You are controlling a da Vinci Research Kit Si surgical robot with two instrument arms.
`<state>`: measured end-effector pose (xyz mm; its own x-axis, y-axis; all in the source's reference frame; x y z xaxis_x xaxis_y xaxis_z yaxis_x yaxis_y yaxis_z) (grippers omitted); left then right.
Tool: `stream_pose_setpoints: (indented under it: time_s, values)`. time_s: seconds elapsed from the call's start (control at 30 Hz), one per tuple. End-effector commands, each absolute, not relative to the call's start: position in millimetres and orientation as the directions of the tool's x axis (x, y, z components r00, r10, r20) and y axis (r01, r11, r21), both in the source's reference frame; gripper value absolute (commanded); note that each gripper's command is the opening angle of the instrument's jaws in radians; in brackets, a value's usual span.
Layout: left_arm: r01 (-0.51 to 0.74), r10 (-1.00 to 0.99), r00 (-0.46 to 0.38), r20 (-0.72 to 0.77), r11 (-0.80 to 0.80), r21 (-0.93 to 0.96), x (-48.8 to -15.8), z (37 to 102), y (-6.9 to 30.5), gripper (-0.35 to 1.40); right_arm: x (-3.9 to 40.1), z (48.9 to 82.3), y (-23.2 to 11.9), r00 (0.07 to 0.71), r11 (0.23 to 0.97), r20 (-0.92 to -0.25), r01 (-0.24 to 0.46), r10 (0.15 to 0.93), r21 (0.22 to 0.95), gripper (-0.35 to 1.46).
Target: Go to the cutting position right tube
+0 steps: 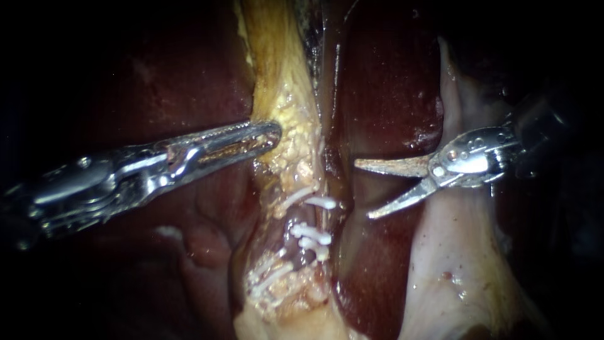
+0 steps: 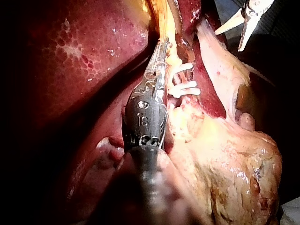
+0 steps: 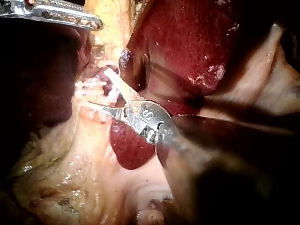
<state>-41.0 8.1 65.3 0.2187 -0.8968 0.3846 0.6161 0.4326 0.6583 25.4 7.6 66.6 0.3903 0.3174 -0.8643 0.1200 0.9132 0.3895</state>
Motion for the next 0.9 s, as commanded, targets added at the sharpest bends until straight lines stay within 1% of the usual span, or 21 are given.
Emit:
stream_pose_setpoints:
  time_s: [0.03, 0.23, 0.33, 0.43, 0.53, 0.67, 0.73, 0.8, 0.9]
  values:
    - [0.615, -0.897, 0.219, 0.385, 0.433, 0.659, -41.0, 65.3, 8.1, -0.35, 25.4, 66.6, 7.6, 0.391, 0.913, -0.864, 0.120, 0.318, 0.390, 1.43]
    - [0.608, -0.897, 0.223, 0.381, 0.433, 0.666, -40.1, 64.4, 8.4, -0.35, 25.6, 66.9, 7.1, 0.387, 0.911, -0.866, 0.134, 0.315, 0.391, 1.43]
    - [0.616, -0.899, 0.224, 0.377, 0.430, 0.660, -38.9, 63.0, 9.0, -0.35, 25.9, 67.5, 6.4, 0.380, 0.908, -0.871, 0.149, 0.312, 0.391, 1.43]
    - [0.624, -0.898, 0.208, 0.387, 0.426, 0.655, -37.0, 61.5, 9.8, -0.35, 26.6, 68.4, 5.6, 0.388, 0.896, -0.860, 0.155, 0.331, 0.415, 1.43]
    - [0.637, -0.898, 0.187, 0.398, 0.419, 0.647, -34.6, 59.9, 10.9, -0.35, 27.3, 69.4, 4.6, 0.399, 0.880, -0.846, 0.165, 0.353, 0.445, 1.43]
    - [0.650, -0.899, 0.153, 0.411, 0.405, 0.643, -31.2, 57.7, 12.8, -0.35, 28.4, 70.7, 3.4, 0.418, 0.849, -0.816, 0.168, 0.400, 0.502, 1.43]
    - [0.654, -0.899, 0.139, 0.415, 0.398, 0.643, -30.1, 56.8, 13.3, -0.35, 28.9, 71.2, 2.8, 0.427, 0.829, -0.797, 0.168, 0.427, 0.534, 1.43]
    - [0.656, -0.900, 0.127, 0.417, 0.392, 0.645, -29.3, 55.6, 13.6, -0.35, 29.4, 71.7, 2.2, 0.451, 0.803, -0.768, 0.164, 0.455, 0.573, 1.42]
    - [0.657, -0.901, 0.113, 0.420, 0.385, 0.649, -28.8, 54.0, 13.7, -0.35, 30.2, 72.3, 1.4, 0.481, 0.749, -0.710, 0.151, 0.514, 0.645, 1.40]
